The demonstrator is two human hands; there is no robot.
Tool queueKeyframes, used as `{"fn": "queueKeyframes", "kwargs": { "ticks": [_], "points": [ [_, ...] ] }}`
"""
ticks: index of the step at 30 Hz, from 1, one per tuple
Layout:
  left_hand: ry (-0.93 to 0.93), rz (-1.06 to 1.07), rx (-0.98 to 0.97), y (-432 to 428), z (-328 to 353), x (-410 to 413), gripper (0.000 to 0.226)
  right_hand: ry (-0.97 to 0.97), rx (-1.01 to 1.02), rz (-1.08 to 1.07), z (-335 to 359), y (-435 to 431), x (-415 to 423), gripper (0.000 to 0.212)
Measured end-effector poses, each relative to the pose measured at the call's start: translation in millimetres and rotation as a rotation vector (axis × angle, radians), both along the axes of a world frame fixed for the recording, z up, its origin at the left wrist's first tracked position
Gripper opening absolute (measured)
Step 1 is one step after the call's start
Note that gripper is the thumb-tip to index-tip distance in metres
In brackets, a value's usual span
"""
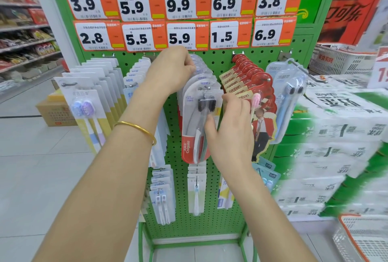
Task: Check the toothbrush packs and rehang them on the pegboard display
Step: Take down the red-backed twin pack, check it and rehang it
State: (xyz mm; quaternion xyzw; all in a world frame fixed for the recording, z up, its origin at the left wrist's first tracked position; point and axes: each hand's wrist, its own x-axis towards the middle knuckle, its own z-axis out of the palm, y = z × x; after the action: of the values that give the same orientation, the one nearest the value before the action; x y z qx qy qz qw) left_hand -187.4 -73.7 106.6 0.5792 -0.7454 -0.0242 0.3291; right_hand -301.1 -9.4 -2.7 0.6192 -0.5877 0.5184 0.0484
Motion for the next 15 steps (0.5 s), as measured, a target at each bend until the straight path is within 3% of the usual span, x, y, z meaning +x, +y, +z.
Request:
{"fn": "queueKeyframes", "kwargs": {
  "ticks": [15],
  "points": [
    [-0.1,0.262,-0.104,27.8,-14.5,8.5,0.009,-0.022,0.006,0.013,-8.7,6.1,2.8,0.051]
  ]
}}
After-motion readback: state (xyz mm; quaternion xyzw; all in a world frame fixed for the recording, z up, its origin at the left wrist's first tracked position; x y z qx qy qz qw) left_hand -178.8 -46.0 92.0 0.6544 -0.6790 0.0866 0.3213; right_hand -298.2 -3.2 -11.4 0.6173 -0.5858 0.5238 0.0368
